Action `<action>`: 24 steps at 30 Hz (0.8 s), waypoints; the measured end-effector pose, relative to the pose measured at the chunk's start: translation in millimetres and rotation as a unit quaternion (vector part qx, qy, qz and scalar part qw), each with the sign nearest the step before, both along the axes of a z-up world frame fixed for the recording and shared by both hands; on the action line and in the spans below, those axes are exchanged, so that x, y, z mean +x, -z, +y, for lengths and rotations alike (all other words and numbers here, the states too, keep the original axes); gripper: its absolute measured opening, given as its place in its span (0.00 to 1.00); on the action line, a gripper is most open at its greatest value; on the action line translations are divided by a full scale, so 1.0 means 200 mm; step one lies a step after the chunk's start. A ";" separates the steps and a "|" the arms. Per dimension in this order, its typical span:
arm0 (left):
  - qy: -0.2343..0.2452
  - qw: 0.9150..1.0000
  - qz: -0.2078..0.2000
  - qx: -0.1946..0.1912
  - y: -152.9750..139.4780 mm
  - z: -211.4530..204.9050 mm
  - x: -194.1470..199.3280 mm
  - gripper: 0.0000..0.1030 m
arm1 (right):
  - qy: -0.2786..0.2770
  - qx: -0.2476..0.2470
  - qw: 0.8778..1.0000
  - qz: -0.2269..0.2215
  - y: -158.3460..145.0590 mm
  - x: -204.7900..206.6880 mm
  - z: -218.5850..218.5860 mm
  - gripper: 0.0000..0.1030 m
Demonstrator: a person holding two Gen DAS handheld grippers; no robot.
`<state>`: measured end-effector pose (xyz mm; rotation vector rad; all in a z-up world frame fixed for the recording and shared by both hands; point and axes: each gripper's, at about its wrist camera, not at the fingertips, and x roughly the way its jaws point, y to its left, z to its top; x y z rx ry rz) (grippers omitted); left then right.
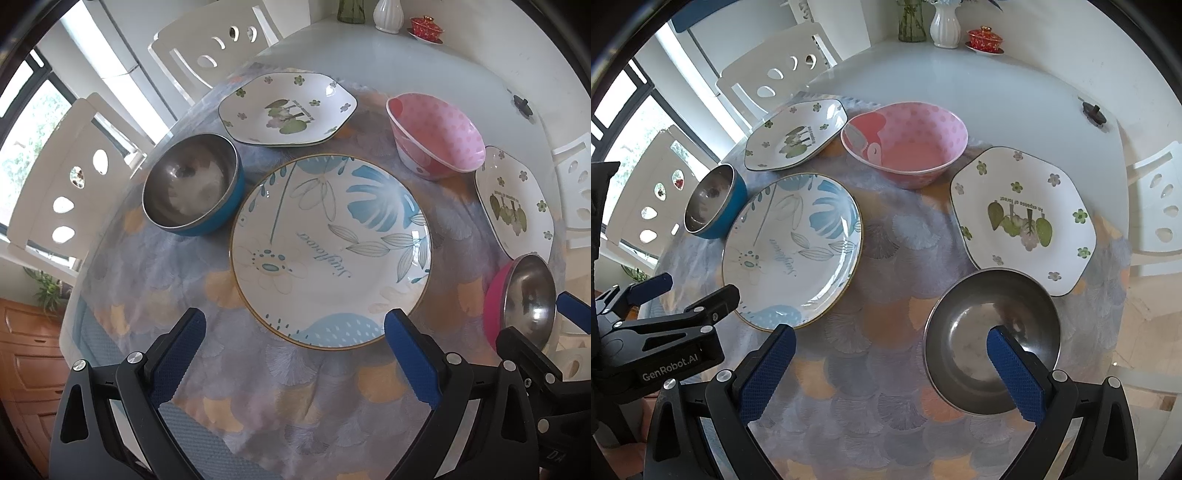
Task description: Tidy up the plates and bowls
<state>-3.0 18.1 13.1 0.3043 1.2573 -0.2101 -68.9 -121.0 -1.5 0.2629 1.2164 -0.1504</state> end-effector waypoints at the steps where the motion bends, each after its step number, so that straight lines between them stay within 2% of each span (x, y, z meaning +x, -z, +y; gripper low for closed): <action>1: 0.000 1.000 0.000 0.000 0.00 0.00 0.00 0.94 | -0.001 -0.001 1.000 0.001 0.00 0.00 0.00 1.00; 24: 0.005 1.000 0.001 -0.008 0.01 0.03 0.00 0.94 | -0.001 -0.003 1.000 0.006 -0.01 0.02 0.03 1.00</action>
